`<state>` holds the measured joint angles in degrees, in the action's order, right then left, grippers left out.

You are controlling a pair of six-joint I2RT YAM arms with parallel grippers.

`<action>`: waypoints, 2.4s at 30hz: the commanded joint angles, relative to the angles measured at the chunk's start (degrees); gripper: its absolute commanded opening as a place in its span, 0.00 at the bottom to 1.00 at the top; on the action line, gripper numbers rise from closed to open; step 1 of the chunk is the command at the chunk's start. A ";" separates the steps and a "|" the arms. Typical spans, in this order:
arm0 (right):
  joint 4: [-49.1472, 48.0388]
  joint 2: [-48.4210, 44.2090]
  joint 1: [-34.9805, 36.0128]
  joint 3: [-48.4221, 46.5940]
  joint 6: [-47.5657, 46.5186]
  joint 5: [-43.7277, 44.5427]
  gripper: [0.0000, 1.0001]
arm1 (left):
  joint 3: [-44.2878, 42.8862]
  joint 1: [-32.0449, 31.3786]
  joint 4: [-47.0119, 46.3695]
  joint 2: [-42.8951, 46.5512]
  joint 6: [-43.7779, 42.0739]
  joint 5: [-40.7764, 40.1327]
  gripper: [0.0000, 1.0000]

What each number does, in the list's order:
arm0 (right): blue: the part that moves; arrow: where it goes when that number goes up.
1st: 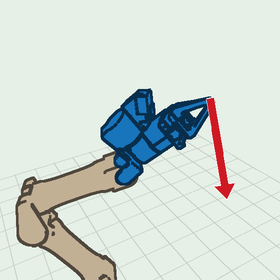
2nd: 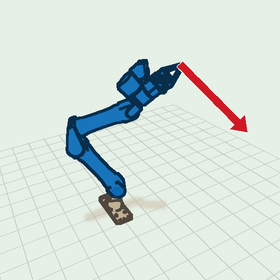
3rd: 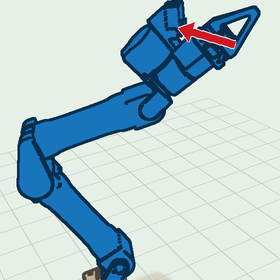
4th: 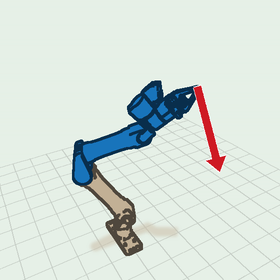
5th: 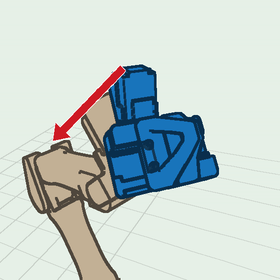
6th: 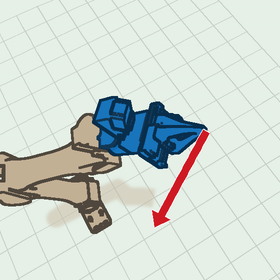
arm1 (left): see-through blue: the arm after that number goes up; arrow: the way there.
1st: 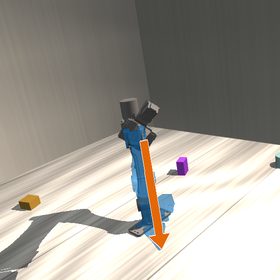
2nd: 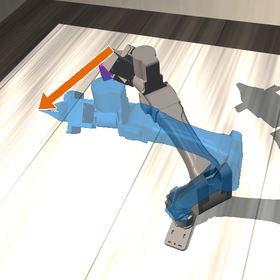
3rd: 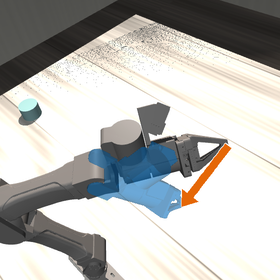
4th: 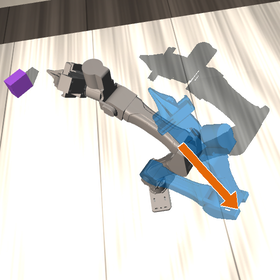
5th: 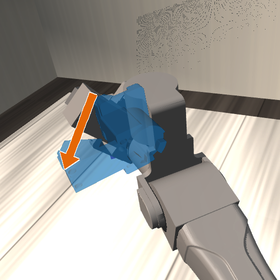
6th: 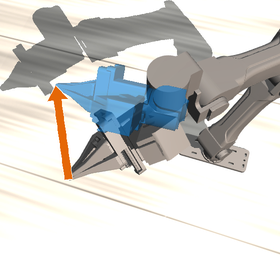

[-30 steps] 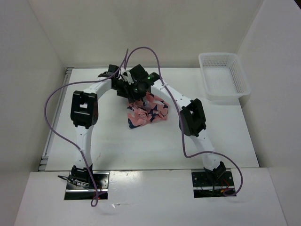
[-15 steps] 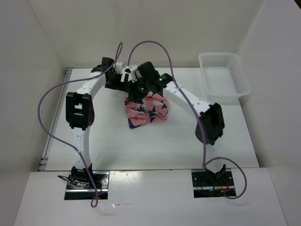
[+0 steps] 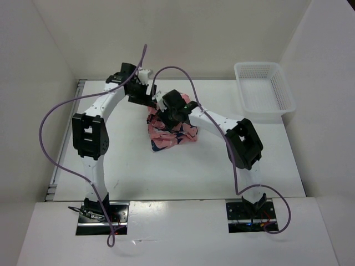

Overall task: Fold and stack the shorts
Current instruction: Fold the shorts

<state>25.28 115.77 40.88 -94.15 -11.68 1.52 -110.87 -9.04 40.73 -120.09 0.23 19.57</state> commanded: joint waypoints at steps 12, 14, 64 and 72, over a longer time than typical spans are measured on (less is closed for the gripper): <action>-6.12 2.27 0.51 2.83 -6.69 3.67 0.56 | 6.10 -1.95 3.65 0.20 -0.23 2.41 0.74; -6.12 2.89 0.51 2.83 -6.69 3.67 0.54 | 6.81 -1.95 3.65 0.21 -0.23 1.79 0.71; -15.07 -13.74 4.73 12.68 -6.96 -16.28 0.51 | 1.88 1.39 -1.71 -8.06 -0.23 9.69 0.74; -20.44 -5.12 4.73 9.61 -7.21 -9.26 0.56 | 1.88 3.32 0.05 -2.17 -0.23 8.29 0.87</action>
<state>8.49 107.04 45.71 -82.08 -19.11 -10.39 -108.73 -6.81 40.51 -127.52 0.27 27.31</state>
